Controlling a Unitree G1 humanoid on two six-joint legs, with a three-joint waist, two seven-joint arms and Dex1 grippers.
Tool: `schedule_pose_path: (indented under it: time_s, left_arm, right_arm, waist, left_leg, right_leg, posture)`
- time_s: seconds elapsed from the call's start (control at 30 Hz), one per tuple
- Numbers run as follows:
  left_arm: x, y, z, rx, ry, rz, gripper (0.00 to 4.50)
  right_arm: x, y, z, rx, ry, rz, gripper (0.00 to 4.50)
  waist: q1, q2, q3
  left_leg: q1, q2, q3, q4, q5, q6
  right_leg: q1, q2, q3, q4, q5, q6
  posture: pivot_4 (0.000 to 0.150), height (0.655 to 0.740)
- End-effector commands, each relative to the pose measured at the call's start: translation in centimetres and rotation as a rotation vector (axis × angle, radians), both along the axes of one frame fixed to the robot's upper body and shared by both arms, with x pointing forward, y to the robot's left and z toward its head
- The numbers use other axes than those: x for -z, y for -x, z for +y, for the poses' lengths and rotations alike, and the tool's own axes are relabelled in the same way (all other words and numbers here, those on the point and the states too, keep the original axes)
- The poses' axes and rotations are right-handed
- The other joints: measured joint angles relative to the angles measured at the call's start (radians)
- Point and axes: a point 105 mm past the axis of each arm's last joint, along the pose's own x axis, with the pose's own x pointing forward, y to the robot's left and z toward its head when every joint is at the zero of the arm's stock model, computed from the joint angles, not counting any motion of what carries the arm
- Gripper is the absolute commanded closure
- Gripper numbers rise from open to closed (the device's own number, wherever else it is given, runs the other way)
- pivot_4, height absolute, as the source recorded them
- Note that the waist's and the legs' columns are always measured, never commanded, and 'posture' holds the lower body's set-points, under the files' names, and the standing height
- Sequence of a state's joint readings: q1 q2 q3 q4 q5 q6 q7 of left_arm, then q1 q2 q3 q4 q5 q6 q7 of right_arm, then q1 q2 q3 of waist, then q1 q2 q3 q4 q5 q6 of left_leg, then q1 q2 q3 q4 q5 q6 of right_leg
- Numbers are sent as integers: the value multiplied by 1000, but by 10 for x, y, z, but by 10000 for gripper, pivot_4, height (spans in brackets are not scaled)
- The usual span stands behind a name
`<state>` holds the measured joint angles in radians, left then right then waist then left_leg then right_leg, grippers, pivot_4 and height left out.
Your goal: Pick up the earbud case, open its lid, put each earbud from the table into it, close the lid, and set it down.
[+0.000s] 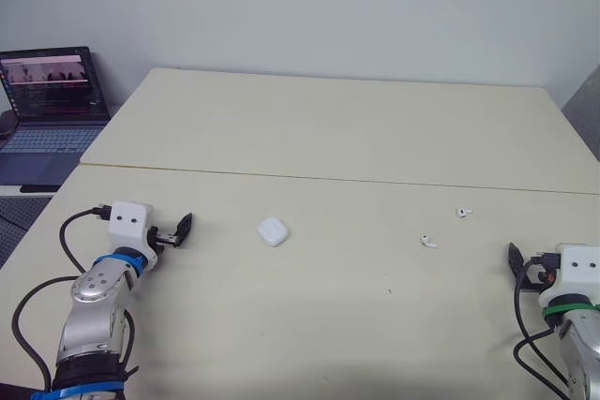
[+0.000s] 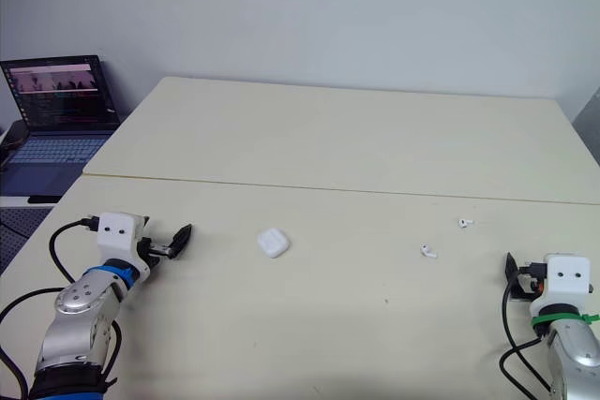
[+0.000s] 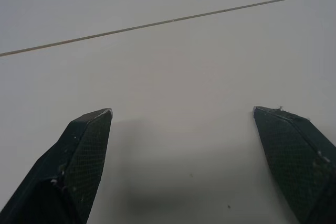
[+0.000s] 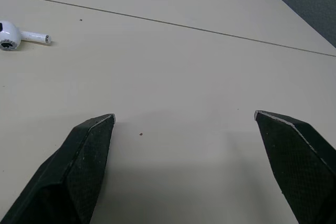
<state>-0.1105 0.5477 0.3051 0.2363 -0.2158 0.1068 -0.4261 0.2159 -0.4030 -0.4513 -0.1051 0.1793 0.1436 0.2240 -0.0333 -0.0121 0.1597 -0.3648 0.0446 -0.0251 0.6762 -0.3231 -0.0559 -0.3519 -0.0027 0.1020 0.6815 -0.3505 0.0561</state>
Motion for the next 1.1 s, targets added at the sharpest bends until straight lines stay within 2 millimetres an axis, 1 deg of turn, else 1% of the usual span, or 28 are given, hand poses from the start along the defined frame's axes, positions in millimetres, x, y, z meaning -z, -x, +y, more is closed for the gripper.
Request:
schedule_pose_path:
  time_s: [0.03,0.27,0.7,0.8,0.87,0.93,0.97,1.0,1.03,1.1]
  left_arm:
    - [1,4,10,-35,-23,19,0]
    - [-3,4,8,-27,9,2,0]
    - [-7,2,6,-9,17,-4,0]
    - [-11,3,5,-1,21,-13,0]
    - [-20,4,1,41,40,-34,0]
    - [-34,7,-11,135,70,-47,0]
    - [-40,9,-21,195,77,-40,0]
    - [-44,12,-31,254,79,-27,0]
    - [-46,14,-37,290,80,-17,0]
    - [-50,21,-62,419,82,27,0]
  right_arm:
    - [-14,-2,-3,5,25,-50,336]
    - [-16,-2,-5,9,32,-53,336]
    - [-16,0,-3,14,27,-54,336]
    - [-17,0,-3,9,29,-55,336]
    - [-22,-3,-1,-22,36,-60,336]
    - [-32,-14,18,-166,63,-54,336]
    - [-36,-19,29,-250,62,-46,336]
    - [-38,-23,42,-345,45,-30,336]
    - [-39,-25,50,-402,31,-18,336]
    - [-48,-32,81,-616,-21,11,336]
  waist:
    - [0,0,0]
    - [0,0,0]
    - [0,0,0]
    - [0,0,0]
    - [-1,0,0]
    - [-1,0,2]
    - [-2,0,3]
    - [-3,0,3]
    - [-4,-1,4]
    - [-5,-1,4]
  left_leg:
    - [0,0,0,0,0,0]
    - [0,0,0,0,0,0]
    - [0,0,0,0,0,0]
    - [0,0,0,0,0,0]
    - [0,0,0,0,0,0]
    - [-1,0,0,0,0,0]
    - [-1,0,1,0,0,0]
    - [-1,0,1,0,0,0]
    - [-1,0,1,0,0,0]
    - [0,1,0,0,0,0]
  right_leg:
    - [0,0,0,0,0,0]
    - [0,0,0,0,0,0]
    - [0,0,0,0,0,0]
    - [0,0,0,0,0,0]
    - [0,0,0,0,0,0]
    - [-1,0,0,0,0,0]
    - [-1,0,0,0,0,0]
    - [-1,0,1,0,0,0]
    - [-1,0,0,0,0,0]
    - [0,0,0,0,0,0]
  posture:
    - [1500,7400]
    - [1500,7400]
    - [1500,7400]
    - [1500,7400]
    - [1500,7400]
    - [1500,7400]
    - [1500,7400]
    - [1500,7400]
    - [1500,7400]
    - [1500,7400]
